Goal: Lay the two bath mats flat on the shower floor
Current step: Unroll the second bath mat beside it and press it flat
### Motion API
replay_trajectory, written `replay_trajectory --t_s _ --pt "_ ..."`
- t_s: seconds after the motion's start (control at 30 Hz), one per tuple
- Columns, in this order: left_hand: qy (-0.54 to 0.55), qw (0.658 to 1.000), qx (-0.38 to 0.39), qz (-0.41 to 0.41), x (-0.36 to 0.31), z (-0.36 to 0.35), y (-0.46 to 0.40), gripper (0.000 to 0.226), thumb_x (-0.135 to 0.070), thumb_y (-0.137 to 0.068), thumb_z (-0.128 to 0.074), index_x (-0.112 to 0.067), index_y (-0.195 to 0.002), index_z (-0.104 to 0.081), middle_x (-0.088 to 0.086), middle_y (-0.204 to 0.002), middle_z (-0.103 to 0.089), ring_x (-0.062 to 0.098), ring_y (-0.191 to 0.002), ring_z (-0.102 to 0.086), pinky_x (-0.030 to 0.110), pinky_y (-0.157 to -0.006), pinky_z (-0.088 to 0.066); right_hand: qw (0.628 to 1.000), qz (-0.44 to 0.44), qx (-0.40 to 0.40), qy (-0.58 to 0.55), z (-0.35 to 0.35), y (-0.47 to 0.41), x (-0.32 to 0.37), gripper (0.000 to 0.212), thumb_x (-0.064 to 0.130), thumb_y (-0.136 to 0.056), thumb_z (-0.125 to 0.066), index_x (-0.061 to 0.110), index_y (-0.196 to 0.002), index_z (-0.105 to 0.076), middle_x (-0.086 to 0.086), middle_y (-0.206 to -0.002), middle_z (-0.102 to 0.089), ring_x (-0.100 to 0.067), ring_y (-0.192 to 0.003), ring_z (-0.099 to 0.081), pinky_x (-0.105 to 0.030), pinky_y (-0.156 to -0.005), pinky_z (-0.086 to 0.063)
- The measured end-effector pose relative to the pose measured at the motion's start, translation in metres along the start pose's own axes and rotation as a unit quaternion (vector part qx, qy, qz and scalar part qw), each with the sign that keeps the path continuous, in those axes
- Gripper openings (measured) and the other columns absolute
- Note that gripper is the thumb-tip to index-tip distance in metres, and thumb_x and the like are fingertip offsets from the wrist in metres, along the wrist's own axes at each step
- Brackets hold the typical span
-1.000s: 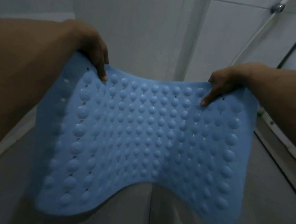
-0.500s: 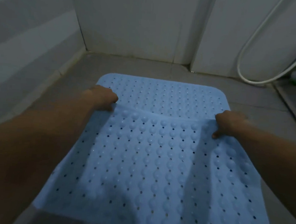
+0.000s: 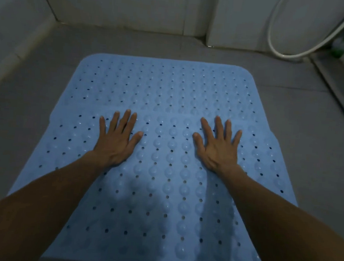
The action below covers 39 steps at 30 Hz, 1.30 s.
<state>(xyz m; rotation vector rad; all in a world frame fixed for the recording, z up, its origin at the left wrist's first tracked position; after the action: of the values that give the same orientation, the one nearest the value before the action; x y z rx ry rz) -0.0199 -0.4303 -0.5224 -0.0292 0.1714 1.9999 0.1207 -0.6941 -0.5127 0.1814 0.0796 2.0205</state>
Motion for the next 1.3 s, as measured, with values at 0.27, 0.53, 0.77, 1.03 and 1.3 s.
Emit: replay_trajectory --t_s 0.27,0.53,0.77,1.03,1.3 --pt "-0.001 1.000 0.003 -0.001 -0.001 -0.010 0.050 0.076 -0.067 -0.085 0.013 -0.028 -0.150 0.023 -0.009 -0.155 0.031 0.018 -0.146 0.024 0.052 -0.116 0.018 1.000 0.019 -0.004 0.000 -0.005 0.032 -0.002 0.073 0.076 -0.091 -0.002 0.044 -0.154 0.011 0.001 -0.165 0.019 -0.028 -0.149 0.024 -0.061 -0.116 0.016" --pt "-0.002 1.000 0.025 0.005 -0.002 -0.014 0.108 0.076 -0.068 -0.080 0.021 -0.029 -0.145 0.029 -0.006 -0.157 0.030 0.020 -0.146 0.025 0.054 -0.117 0.017 1.000 0.021 0.010 0.005 -0.011 0.088 -0.002 0.072 0.076 -0.091 -0.001 0.044 -0.154 0.011 0.002 -0.165 0.019 -0.026 -0.149 0.024 -0.061 -0.116 0.015" --pt "0.007 1.000 0.030 -0.004 0.005 -0.014 0.122 0.081 -0.070 -0.082 0.016 -0.030 -0.152 0.018 -0.009 -0.158 0.027 0.017 -0.146 0.025 0.052 -0.117 0.017 0.999 0.024 0.022 -0.004 -0.014 0.102 0.003 0.072 0.075 -0.090 0.000 0.044 -0.154 0.013 0.001 -0.164 0.020 -0.027 -0.149 0.026 -0.062 -0.115 0.015" --pt "0.009 0.999 0.032 0.008 0.008 -0.014 0.119 0.082 -0.072 -0.078 0.020 -0.031 -0.150 0.022 -0.011 -0.156 0.030 0.015 -0.145 0.027 0.049 -0.116 0.020 0.999 0.031 0.022 -0.010 -0.014 0.097 0.005 0.072 0.075 -0.090 -0.001 0.044 -0.154 0.013 0.001 -0.164 0.020 -0.027 -0.149 0.026 -0.063 -0.114 0.014" --pt "-0.011 0.999 0.041 0.018 0.007 -0.014 0.118 0.081 -0.070 -0.079 0.018 -0.030 -0.150 0.023 -0.010 -0.157 0.028 0.015 -0.146 0.023 0.050 -0.117 0.017 0.999 0.041 0.011 -0.019 -0.013 0.096 0.005 0.073 0.074 -0.091 -0.002 0.042 -0.155 0.011 -0.001 -0.165 0.019 -0.028 -0.149 0.025 -0.063 -0.114 0.015"
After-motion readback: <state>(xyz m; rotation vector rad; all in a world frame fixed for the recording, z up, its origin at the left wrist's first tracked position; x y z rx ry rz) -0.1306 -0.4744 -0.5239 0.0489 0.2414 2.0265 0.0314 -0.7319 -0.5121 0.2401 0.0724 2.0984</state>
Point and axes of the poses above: each hand's wrist, its own y-axis away from the middle knuckle, its own z-axis out of the back of the hand, x = y × z, the point moved 6 cm from there along -y, towards the middle knuckle
